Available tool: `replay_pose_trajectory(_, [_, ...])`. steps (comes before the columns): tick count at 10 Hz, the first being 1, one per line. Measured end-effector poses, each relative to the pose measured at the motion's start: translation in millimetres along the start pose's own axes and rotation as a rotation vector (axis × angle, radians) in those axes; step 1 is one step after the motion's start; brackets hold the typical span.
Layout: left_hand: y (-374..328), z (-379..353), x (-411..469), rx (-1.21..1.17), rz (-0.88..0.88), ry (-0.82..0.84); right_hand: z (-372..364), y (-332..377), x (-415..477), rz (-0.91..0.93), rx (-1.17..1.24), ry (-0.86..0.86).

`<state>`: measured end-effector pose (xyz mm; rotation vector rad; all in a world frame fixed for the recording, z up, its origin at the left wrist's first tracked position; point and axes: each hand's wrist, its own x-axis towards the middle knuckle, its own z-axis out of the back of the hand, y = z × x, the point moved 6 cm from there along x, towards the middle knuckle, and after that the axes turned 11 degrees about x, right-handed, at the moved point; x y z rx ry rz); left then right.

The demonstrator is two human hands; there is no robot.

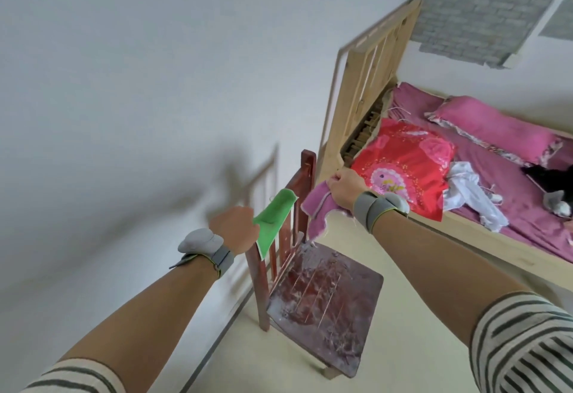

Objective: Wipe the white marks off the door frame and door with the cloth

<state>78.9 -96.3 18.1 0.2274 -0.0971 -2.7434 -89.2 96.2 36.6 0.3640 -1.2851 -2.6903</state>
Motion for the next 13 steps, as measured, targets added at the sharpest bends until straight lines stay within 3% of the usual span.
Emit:
replay_pose_trajectory(2, [-0.4, -17.9, 36.6, -0.003, 0.137, 0.045, -15.1, -10.1, 82.4, -0.098, 0.009, 0.080])
replay_pose_trajectory(4, [-8.9, -38.7, 46.8, -0.039, 0.360, 0.129, -42.0, 1.9, 151.2, -0.059, 0.127, 0.189])
replay_pose_trajectory(5, [-14.3, -40.4, 48.2, -0.019, 0.461, 0.149, -67.5, 6.3, 173.5, -0.122, 0.175, 0.379])
replay_pose_trajectory(7, [-32.8, -48.0, 38.3, -0.066, 0.638, 0.130, -99.6, 21.6, 188.7, -0.209, 0.418, 0.589])
replay_pose_trajectory(8, [-38.4, -56.5, 32.7, -0.114, 0.690, 0.141, -113.5, 29.5, 190.2, -0.166, 0.424, 0.709])
replay_pose_trajectory(9, [-41.5, -62.8, 31.8, -0.081, 0.685, 0.168, -115.9, 29.5, 193.9, -0.066, 0.248, 0.721])
replay_pose_trajectory(11, [-43.0, -66.7, 31.4, -0.011, 0.689, 0.183, -120.1, 8.6, 185.5, 0.369, -0.469, 0.751])
replay_pose_trajectory(12, [-42.4, -67.9, 32.6, -0.001, 0.685, 0.162, -123.6, 10.7, 179.2, 0.540, -0.553, 0.803])
replay_pose_trajectory(13, [-41.4, -70.6, 34.4, 0.011, 0.677, 0.170, -108.0, 27.0, 188.6, 0.551, -0.337, 0.694])
